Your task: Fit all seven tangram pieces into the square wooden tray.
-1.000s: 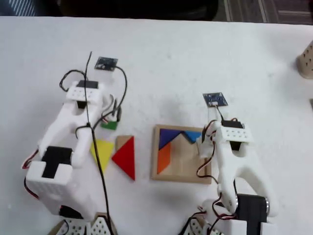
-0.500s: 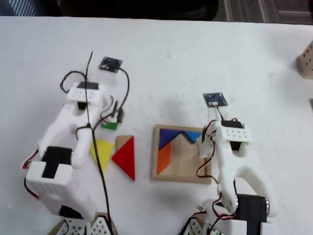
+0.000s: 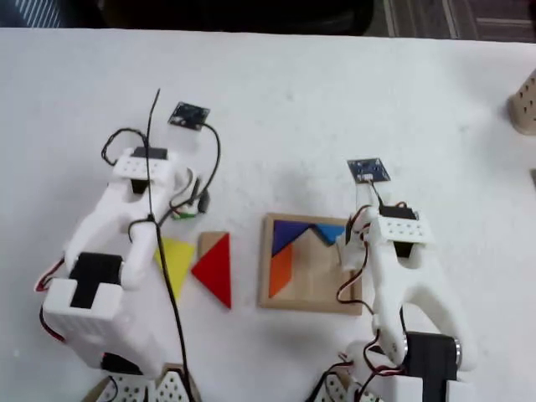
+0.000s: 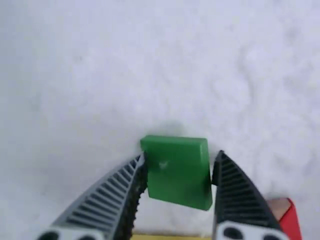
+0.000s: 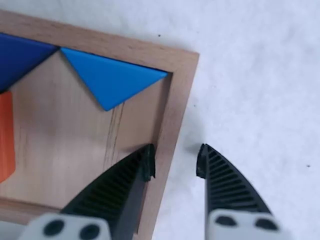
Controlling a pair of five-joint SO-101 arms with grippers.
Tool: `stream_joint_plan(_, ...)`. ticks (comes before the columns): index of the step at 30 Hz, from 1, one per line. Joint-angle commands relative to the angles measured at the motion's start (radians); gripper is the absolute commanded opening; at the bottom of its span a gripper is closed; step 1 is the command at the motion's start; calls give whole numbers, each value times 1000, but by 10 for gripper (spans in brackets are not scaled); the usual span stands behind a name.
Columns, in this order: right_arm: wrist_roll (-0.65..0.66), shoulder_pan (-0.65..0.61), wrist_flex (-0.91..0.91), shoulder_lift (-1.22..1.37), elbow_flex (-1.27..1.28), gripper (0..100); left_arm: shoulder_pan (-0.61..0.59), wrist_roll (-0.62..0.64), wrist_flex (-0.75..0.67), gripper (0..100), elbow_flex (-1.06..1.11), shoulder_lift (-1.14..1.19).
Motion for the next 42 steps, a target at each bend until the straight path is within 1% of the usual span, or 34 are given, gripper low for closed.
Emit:
stream_joint_plan(1,12,13,-15,-2,-9,144,15,-11,-8,192,8,-28)
stream_joint_plan(11,12,13,-15,-2,-9,144,5,-6,3,179,9,-28)
stream_joint_plan(13,12,13,-15,-2,-9,144,5,-6,3,129,9,-30)
stream_joint_plan(16,11,13,-15,-2,-9,144,10,-6,-2,23,6,-30)
stream_joint_plan(26,9,13,-15,-2,-9,144,13,-6,3,21,-3,-51)
stream_joint_plan(29,9,15,-15,-2,-9,144,21,-6,61,21,-2,-133)
stream_joint_plan(31,11,24,-15,-4,-9,144,50,-6,109,21,9,-217)
stream_joint_plan(34,11,54,-12,-12,-11,144,137,-5,153,21,68,-351)
stream_joint_plan(38,12,110,-8,-12,-14,144,298,-6,140,22,187,-495)
stream_joint_plan(42,12,191,-7,-12,-14,144,449,-6,41,23,299,-598)
